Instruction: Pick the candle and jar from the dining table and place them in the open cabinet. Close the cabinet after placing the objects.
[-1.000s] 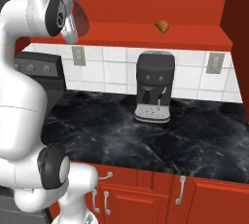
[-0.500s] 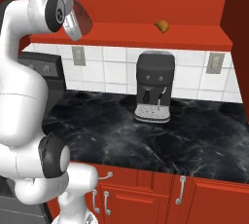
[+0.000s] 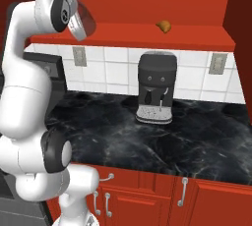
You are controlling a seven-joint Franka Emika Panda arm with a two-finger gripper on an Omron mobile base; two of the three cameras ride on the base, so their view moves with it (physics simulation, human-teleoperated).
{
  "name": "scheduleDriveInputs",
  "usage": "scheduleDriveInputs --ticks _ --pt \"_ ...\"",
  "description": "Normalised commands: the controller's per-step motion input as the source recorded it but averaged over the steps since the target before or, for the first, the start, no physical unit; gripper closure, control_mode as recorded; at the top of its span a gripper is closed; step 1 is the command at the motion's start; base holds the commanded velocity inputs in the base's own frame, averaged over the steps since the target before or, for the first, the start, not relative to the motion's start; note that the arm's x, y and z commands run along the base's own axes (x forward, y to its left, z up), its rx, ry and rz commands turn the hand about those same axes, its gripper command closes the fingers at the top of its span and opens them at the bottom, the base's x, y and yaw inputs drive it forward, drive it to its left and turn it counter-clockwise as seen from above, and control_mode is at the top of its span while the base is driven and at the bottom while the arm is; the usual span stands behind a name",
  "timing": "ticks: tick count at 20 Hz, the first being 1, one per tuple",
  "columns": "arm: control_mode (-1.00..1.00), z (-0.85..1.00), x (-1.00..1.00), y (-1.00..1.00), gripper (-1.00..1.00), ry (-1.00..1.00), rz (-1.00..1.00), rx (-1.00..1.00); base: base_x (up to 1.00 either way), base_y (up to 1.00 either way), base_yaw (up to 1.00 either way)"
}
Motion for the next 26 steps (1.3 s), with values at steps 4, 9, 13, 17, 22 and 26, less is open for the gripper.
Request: scheduleDriveInputs --ticks 4,9,13,17,22,26 --pt "-1.00 -0.08 0.26 0.00 1.00 0.00 0.00 -0.01 0.00 0.00 0.00" --pt "-1.00 -0.05 0.23 0.00 1.00 0.00 0.00 -0.01 0.00 0.00 0.00" --pt "-1.00 -0.03 0.25 0.00 1.00 0.00 0.00 0.00 0.00 0.00 0.00" --pt "-1.00 -0.03 0.28 0.00 1.00 0.00 0.00 0.00 0.00 0.00 0.00" --pt "-1.00 -0.03 0.28 0.00 1.00 0.01 0.00 0.00 0.00 0.00 0.00" --pt "-1.00 0.00 0.32 0.00 1.00 0.07 0.00 0.00 0.00 0.00 0.00"
